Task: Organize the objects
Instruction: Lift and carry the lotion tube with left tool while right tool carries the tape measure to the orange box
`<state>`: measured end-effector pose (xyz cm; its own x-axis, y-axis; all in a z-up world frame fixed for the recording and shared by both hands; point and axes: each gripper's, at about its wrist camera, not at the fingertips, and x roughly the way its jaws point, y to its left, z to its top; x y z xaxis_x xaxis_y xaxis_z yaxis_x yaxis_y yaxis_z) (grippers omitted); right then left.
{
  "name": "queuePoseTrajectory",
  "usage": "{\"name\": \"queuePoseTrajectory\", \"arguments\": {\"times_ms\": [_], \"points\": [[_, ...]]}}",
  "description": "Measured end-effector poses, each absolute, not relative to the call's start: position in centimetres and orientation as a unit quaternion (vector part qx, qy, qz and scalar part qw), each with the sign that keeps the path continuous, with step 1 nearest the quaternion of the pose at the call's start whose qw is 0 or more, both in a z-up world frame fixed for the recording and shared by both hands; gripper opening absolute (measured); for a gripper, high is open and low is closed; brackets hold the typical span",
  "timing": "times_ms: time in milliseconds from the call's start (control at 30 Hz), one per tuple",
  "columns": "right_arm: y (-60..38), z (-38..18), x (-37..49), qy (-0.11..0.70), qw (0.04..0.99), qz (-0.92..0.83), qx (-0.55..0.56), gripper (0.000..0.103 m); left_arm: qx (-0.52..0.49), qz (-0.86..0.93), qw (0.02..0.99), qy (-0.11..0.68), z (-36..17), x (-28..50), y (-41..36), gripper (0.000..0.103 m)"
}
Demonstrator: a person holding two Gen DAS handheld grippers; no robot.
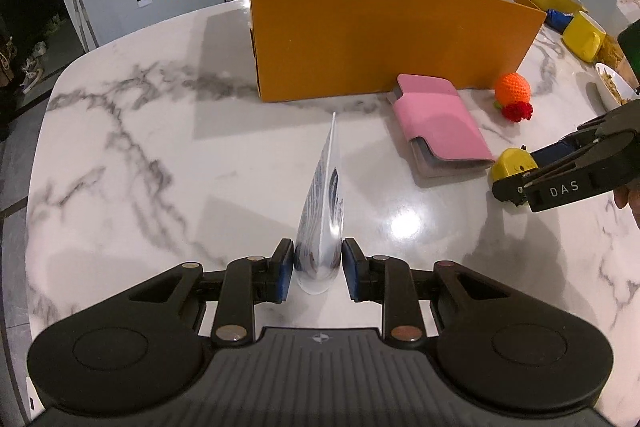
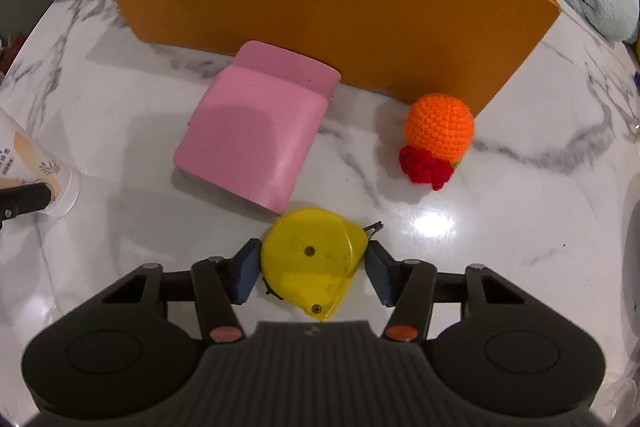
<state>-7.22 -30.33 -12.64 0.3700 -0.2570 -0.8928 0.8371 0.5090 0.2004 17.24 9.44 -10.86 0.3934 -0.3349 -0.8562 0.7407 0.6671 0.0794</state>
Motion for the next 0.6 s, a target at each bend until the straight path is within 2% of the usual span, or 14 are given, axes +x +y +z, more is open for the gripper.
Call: {"name": "queuePoseTrajectory", "arguments": {"times_ms": [600], "points": [[-28.5, -12.7, -8.7, 0.430, 0.757, -0.356, 0.340, 0.058, 0.247, -0.345, 0.794, 0.436, -11.2, 17.1, 8.8, 0.033]]}}
